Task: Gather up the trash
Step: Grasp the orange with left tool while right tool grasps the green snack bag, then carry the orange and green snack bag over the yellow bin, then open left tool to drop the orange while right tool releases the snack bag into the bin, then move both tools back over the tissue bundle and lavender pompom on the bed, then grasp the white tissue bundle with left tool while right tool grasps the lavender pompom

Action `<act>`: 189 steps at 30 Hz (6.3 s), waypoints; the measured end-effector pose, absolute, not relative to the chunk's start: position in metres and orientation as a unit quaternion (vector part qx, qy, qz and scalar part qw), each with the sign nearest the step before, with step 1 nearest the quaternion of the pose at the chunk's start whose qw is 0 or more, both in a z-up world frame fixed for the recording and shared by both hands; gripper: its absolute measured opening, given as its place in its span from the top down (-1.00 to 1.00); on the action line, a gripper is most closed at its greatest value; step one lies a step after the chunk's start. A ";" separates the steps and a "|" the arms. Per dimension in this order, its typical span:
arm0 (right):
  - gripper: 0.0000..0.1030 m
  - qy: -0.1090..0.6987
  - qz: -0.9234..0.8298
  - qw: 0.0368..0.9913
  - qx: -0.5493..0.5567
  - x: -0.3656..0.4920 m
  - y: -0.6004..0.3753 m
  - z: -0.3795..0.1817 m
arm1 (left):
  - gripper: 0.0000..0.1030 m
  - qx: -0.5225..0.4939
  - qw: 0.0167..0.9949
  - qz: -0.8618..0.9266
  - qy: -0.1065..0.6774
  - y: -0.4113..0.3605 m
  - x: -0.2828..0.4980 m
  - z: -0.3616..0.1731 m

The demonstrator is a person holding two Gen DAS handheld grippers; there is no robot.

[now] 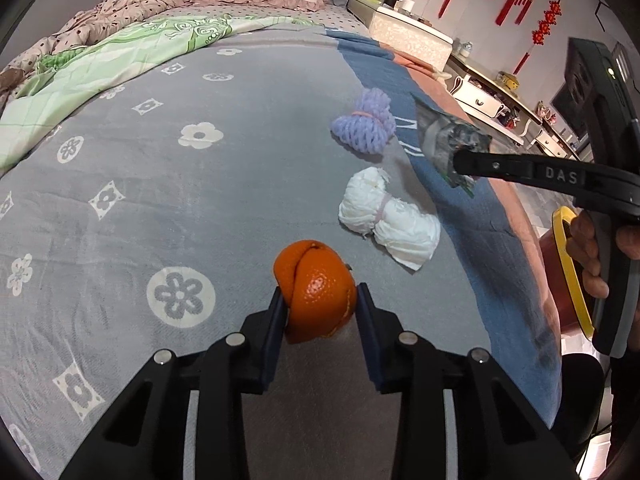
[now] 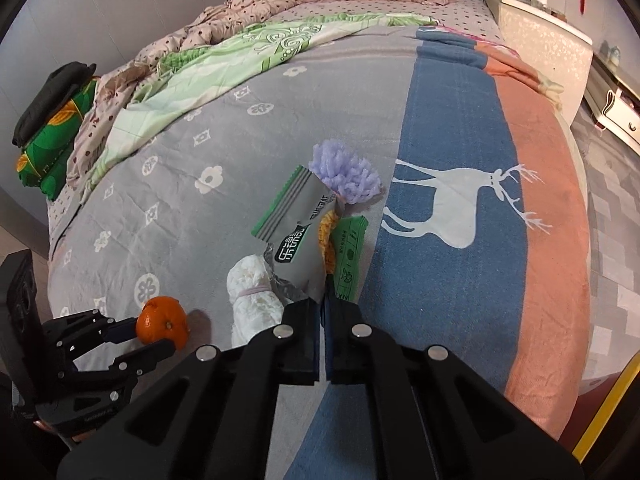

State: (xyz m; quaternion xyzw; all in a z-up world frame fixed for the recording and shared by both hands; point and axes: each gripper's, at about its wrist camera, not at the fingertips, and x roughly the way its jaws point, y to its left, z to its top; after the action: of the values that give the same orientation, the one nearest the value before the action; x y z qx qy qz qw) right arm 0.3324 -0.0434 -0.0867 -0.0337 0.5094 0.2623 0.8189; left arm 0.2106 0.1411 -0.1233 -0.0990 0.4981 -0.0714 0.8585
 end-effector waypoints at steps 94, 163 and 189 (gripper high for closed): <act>0.95 0.484 0.006 0.851 0.204 0.218 -0.533 -0.034 | 0.05 0.017 0.839 -0.298 0.456 -0.279 0.250 -0.028; -0.57 0.528 0.255 0.810 -0.023 0.406 -0.060 -0.076 | -0.58 -0.186 0.840 0.000 0.510 0.094 0.268 -0.141; 0.10 0.573 0.277 0.769 -0.063 0.444 0.026 -0.145 | 0.58 -0.206 0.846 -0.027 0.491 0.076 0.269 -0.154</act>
State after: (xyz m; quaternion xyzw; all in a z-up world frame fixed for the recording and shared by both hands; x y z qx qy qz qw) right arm 0.4444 0.0258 -0.1446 -0.0629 0.5732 0.2773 0.7685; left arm 0.2688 0.0761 -0.1539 -0.2057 0.4914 -0.0272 0.8459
